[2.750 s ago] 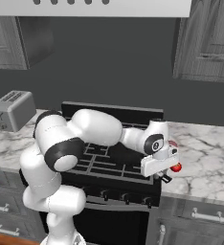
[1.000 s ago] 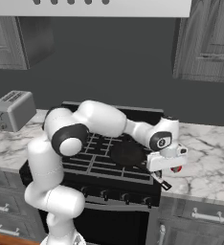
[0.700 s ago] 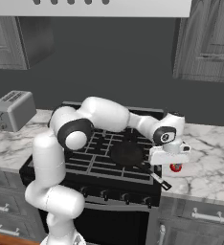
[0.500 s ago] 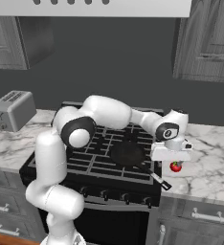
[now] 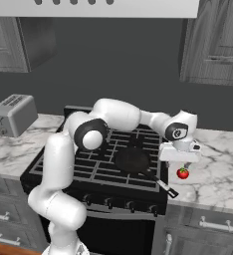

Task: Place the pan on the front right burner on the stove. Then place the tomato and the onion in the pan and turn on the front right burner.

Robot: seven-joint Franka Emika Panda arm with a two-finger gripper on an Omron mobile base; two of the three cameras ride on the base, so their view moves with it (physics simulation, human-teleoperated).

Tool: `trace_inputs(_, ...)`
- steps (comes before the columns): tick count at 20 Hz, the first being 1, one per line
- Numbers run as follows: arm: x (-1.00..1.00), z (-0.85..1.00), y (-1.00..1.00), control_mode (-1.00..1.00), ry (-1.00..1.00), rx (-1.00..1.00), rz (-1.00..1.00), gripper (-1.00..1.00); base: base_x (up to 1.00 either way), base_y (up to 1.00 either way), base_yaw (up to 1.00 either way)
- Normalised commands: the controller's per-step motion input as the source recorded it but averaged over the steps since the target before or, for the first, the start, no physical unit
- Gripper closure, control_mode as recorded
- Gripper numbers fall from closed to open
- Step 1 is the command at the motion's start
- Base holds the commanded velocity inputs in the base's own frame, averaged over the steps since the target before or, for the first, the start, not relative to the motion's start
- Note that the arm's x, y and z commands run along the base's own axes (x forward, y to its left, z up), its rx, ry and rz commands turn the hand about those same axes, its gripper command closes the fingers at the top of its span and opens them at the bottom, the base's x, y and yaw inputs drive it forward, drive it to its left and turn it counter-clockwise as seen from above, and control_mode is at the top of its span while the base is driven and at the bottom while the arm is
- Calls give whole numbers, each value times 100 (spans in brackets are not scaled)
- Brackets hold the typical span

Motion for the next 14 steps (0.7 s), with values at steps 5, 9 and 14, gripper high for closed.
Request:
trace_inputs(5,31,-2,-2,-100,-5,0,0,-100,0,0,0)
trace_inputs(9,7,0,-15,-100,-11,0,0,-100,0,0,0)
trace_inputs(14,-2,0,-24,-100,-7,0,0,-100,0,0,0)
